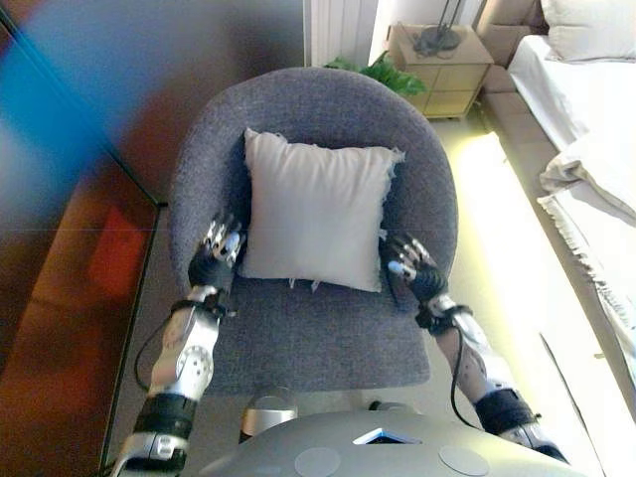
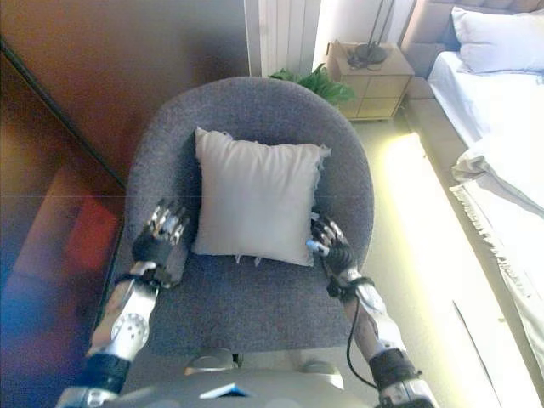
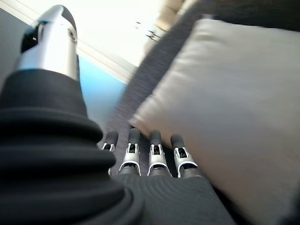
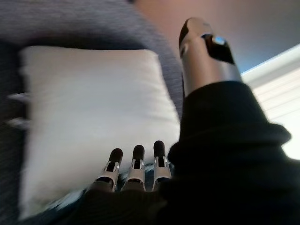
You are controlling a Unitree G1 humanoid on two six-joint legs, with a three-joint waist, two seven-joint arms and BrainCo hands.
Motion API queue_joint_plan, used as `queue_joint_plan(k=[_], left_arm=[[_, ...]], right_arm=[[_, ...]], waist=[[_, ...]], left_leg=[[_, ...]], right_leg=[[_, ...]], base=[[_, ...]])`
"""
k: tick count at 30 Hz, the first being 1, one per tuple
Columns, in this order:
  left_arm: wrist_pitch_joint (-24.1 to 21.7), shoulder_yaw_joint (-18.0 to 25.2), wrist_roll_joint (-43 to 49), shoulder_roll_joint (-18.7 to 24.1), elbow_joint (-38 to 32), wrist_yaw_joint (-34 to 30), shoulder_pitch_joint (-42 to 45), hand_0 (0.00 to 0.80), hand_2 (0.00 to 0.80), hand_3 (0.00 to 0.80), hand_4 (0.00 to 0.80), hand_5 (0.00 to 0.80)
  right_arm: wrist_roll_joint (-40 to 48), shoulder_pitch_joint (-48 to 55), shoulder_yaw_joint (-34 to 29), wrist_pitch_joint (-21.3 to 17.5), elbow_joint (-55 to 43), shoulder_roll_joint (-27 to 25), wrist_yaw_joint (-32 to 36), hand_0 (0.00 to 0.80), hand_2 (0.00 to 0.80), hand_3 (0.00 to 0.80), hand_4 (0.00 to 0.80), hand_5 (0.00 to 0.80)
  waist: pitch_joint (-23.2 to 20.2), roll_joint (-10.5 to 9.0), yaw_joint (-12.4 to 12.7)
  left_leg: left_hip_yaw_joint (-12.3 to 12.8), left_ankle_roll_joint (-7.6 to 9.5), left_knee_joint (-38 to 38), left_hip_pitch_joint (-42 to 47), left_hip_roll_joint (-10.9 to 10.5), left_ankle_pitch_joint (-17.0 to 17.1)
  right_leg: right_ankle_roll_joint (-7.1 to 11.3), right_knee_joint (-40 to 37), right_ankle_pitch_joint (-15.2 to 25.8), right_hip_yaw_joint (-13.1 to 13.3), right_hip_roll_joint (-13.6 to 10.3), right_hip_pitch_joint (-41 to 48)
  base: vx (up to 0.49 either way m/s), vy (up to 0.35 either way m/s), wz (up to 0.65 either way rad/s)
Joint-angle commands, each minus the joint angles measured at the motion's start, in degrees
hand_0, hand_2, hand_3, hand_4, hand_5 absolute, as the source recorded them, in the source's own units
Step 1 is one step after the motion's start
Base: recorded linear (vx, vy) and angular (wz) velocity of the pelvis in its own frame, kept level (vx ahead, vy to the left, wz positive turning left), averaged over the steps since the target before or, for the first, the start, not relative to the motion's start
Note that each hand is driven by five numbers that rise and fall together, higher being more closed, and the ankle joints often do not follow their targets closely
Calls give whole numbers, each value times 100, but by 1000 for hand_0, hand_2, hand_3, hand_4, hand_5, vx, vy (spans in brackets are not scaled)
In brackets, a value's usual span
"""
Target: Pick up the cushion and take it to the sofa
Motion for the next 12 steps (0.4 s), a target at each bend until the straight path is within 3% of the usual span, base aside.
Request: queue_joint_plan(k=[1,7,12], left_arm=[[-163,-35,474,146,106,-335,-107,0,0,0,0,0],[-305,-266,388,2,384,-49,-47,0,0,0,0,0],[-372,-532,730,144,459,142,-366,0,0,0,0,0]], right_arm=[[378,-79,-147,-99,-156,-112,168,0,0,0,0,0],[525,77,-93,-262,31,36,-61,0,0,0,0,0],[376,-216,139,-343,145,17,-159,0,0,0,0,0]], waist=[[21,84,62],[38,84,-13],[54,103,-20]], left_leg=[[322,34,50,62,111,-107],[385,85,56,121,74,-164],[382,91,48,135,50,-187]], right_leg=[[-107,-157,678,-92,130,-371],[-106,-116,651,-44,159,-360],[-94,-119,650,-32,155,-367]], base=[[-57,19,-9],[-19,20,-7],[-19,6,-1]])
